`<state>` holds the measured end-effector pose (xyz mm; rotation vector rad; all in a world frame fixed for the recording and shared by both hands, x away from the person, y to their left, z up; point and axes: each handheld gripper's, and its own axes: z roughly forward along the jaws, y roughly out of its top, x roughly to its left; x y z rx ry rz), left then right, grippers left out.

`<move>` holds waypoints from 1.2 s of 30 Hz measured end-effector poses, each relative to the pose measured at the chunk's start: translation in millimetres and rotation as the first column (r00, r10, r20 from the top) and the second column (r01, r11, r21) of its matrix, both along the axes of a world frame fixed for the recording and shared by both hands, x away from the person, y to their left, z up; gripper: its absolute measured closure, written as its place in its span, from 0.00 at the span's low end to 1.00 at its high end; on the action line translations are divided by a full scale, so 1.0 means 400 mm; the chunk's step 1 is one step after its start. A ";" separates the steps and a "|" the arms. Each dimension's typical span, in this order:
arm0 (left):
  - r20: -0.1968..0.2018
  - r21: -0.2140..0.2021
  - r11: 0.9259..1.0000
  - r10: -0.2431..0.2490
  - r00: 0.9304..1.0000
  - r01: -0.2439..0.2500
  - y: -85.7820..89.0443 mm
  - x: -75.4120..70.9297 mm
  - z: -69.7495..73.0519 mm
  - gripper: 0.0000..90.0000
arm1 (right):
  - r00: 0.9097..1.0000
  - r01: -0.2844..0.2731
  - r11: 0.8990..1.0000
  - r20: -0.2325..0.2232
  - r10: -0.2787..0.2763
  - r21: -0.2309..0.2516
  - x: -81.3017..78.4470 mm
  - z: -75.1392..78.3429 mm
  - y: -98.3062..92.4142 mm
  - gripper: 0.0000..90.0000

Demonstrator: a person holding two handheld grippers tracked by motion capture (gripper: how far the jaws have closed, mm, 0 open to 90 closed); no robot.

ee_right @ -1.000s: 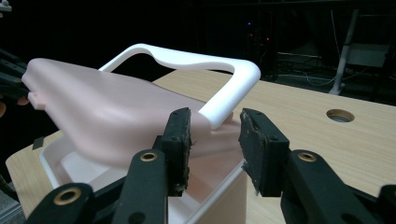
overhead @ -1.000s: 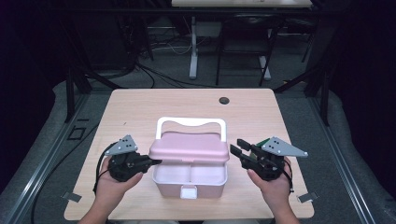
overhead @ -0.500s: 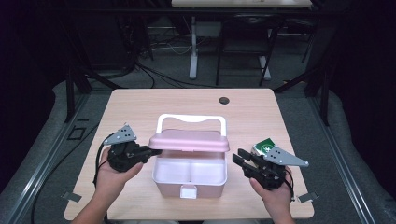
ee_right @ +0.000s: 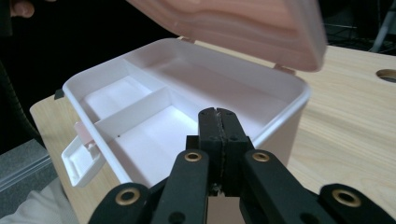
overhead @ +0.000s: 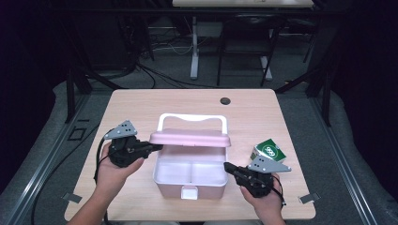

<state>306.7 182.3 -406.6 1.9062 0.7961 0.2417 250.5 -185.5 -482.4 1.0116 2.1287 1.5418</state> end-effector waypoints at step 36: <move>0.002 -0.012 0.999 0.042 0.999 -0.042 -0.011 0.072 0.049 1.00 | 0.997 -0.082 0.996 -0.013 0.081 -0.042 -0.015 -0.055 0.060 1.00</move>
